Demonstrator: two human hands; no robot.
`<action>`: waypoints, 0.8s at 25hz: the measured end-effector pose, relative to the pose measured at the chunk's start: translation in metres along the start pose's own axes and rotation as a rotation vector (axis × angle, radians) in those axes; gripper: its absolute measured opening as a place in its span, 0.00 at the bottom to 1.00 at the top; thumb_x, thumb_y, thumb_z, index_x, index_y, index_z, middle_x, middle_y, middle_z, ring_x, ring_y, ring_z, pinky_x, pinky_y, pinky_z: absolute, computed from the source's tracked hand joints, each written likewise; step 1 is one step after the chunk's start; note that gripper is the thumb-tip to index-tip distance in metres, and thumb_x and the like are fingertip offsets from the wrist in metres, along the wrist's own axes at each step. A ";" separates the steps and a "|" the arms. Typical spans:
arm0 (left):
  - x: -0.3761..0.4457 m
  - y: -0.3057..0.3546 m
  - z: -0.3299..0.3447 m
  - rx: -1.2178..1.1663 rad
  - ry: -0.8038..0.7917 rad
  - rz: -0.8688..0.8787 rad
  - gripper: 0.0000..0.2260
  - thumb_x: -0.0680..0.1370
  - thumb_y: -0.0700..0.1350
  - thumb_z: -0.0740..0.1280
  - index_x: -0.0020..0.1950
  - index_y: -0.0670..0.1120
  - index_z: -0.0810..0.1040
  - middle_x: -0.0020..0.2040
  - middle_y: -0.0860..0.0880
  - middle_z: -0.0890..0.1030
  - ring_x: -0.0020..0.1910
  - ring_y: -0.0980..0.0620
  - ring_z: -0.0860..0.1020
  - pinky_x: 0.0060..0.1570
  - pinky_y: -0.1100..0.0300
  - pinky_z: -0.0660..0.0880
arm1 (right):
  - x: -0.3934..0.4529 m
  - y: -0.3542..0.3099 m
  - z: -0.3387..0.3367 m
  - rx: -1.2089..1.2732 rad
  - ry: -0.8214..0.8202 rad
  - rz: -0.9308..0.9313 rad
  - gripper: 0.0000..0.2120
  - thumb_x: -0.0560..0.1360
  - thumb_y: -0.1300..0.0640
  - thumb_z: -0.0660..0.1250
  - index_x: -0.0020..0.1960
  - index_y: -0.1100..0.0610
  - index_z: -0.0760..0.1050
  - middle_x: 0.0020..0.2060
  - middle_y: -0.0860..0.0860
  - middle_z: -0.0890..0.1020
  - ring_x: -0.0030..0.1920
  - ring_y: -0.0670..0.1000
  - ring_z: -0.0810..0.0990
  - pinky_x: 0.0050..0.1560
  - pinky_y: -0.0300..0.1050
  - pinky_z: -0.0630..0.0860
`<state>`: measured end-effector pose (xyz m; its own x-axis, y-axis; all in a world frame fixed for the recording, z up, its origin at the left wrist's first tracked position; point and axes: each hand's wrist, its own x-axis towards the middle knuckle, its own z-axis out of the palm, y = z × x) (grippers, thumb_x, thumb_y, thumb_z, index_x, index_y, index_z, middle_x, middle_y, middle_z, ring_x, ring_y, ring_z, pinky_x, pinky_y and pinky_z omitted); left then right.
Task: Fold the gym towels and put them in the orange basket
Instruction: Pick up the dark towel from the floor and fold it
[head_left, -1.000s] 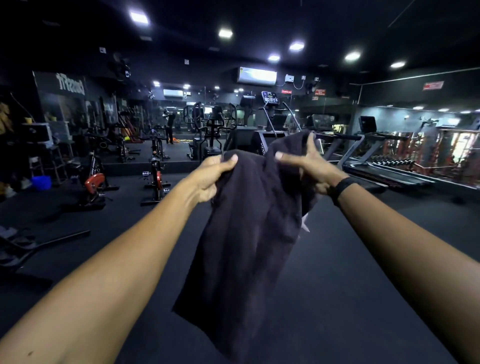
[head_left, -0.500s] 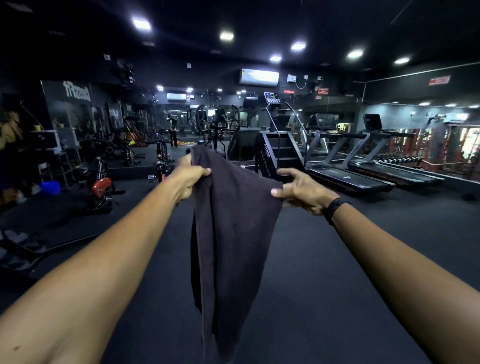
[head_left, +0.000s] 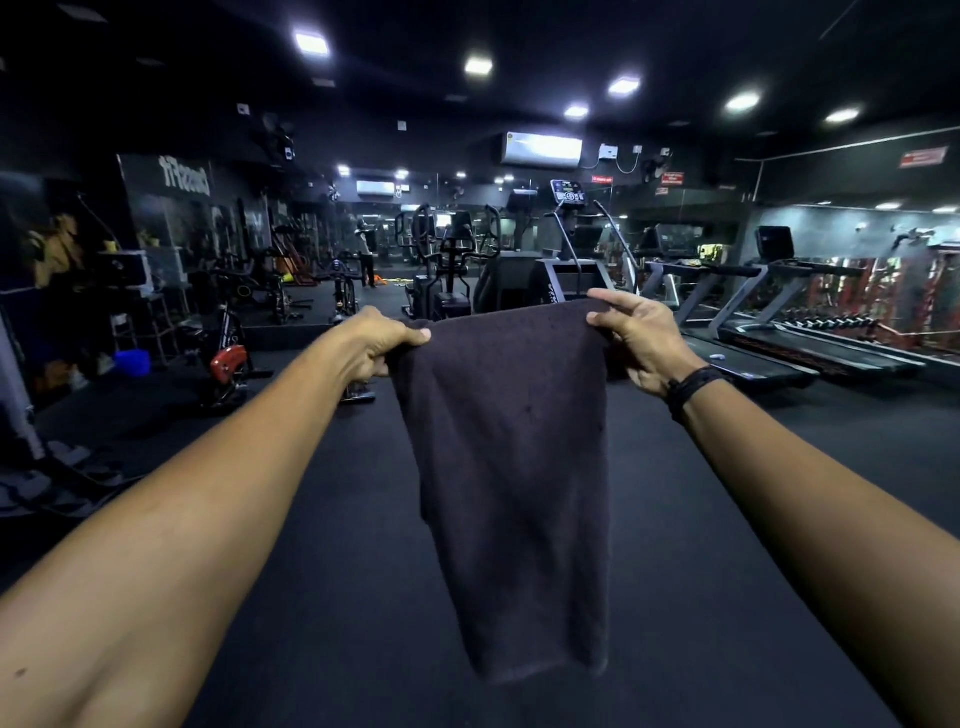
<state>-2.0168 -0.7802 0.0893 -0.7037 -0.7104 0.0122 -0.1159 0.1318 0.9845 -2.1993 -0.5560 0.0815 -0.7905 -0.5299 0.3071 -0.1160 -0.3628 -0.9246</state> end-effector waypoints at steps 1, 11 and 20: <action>-0.001 0.001 0.002 -0.108 -0.009 0.009 0.16 0.75 0.36 0.71 0.60 0.39 0.71 0.47 0.42 0.80 0.38 0.52 0.80 0.32 0.56 0.78 | 0.000 0.001 0.001 0.026 0.015 -0.013 0.19 0.73 0.73 0.66 0.64 0.65 0.75 0.41 0.52 0.84 0.35 0.45 0.82 0.36 0.36 0.80; 0.001 0.003 0.005 0.284 -0.055 0.297 0.12 0.69 0.35 0.75 0.51 0.43 0.82 0.43 0.45 0.80 0.46 0.48 0.77 0.44 0.60 0.77 | -0.007 -0.001 -0.005 -1.026 0.026 -0.356 0.06 0.72 0.64 0.72 0.49 0.58 0.82 0.41 0.52 0.82 0.45 0.50 0.79 0.45 0.39 0.72; 0.000 -0.001 -0.009 0.290 -0.051 0.297 0.08 0.71 0.43 0.76 0.45 0.42 0.79 0.43 0.45 0.80 0.42 0.51 0.77 0.44 0.59 0.74 | 0.010 0.010 -0.012 -0.887 0.102 -0.256 0.06 0.79 0.57 0.63 0.49 0.58 0.76 0.45 0.53 0.79 0.47 0.52 0.76 0.49 0.45 0.72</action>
<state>-2.0098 -0.7864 0.0902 -0.7689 -0.5784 0.2724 -0.0904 0.5202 0.8492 -2.2154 -0.5555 0.0721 -0.7215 -0.4297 0.5430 -0.6784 0.2815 -0.6786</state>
